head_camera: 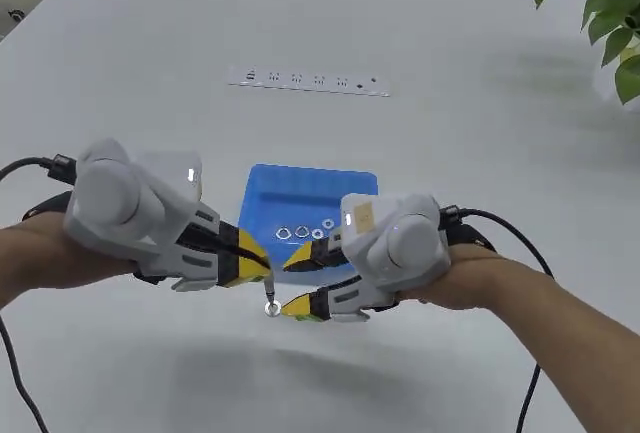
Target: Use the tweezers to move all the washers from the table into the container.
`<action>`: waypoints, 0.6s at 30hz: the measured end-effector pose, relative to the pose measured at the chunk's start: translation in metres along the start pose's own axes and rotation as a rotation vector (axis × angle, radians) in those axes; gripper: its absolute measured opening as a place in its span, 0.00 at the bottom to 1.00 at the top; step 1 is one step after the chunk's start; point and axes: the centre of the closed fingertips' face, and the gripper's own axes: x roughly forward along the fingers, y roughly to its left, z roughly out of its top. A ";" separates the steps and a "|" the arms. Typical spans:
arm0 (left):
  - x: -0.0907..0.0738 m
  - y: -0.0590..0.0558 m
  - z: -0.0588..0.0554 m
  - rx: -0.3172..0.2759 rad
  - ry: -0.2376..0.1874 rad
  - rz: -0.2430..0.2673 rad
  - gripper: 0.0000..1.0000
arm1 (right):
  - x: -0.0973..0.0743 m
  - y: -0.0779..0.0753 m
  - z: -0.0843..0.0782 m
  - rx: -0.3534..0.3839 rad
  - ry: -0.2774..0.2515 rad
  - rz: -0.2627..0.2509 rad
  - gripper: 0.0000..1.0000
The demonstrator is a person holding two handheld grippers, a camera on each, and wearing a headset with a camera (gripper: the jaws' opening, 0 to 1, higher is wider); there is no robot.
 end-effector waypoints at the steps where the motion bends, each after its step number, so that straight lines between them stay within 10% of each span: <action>1: 0.000 0.000 0.000 0.000 0.001 0.000 0.06 | 0.002 0.000 0.001 0.000 -0.002 0.003 0.26; 18: 0.000 -0.001 0.000 0.001 0.006 -0.004 0.06 | 0.019 -0.002 0.002 -0.040 0.030 -0.012 0.12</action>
